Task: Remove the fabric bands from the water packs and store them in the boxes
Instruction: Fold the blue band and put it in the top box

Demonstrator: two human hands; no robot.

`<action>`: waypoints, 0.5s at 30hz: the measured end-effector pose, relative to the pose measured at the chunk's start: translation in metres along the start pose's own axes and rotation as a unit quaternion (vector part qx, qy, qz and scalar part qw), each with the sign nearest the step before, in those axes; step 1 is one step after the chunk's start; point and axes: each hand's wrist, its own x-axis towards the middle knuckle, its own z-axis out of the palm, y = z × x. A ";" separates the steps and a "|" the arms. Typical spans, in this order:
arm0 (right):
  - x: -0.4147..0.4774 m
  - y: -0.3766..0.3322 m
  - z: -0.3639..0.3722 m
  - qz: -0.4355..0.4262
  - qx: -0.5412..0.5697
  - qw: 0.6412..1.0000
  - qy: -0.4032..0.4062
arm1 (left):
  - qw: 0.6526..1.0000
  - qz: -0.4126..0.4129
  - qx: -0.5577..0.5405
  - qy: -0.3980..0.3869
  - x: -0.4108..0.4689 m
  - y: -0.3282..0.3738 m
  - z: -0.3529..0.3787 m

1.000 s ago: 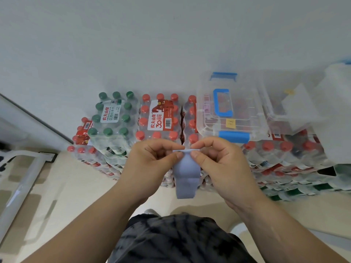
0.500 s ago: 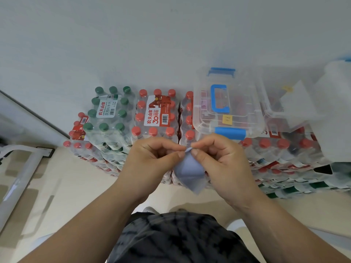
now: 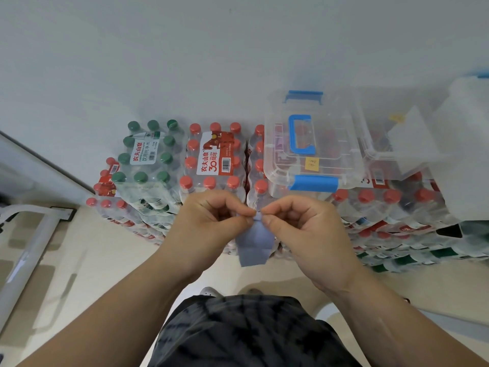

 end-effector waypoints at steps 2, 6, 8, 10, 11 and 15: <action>0.000 0.000 -0.001 0.002 -0.009 1.000 -0.004 | 1.000 -0.007 -0.009 0.010 -0.001 -0.002 0.001; 0.001 -0.003 -0.006 -0.020 -0.047 0.998 -0.027 | 0.999 -0.023 -0.014 0.018 -0.003 -0.007 0.004; 0.001 -0.004 -0.009 -0.022 -0.067 0.997 -0.030 | 0.999 -0.034 -0.013 0.015 -0.004 -0.007 0.005; 0.001 -0.003 -0.008 -0.012 -0.068 0.997 -0.020 | 0.999 -0.031 -0.004 0.021 -0.003 -0.006 0.006; 0.001 -0.002 -0.007 -0.006 -0.068 0.998 -0.011 | 0.999 -0.025 0.000 0.026 -0.002 -0.006 0.006; 0.001 -0.004 -0.005 -0.007 -0.061 0.998 -0.013 | 0.999 -0.009 -0.011 0.031 -0.001 -0.004 0.003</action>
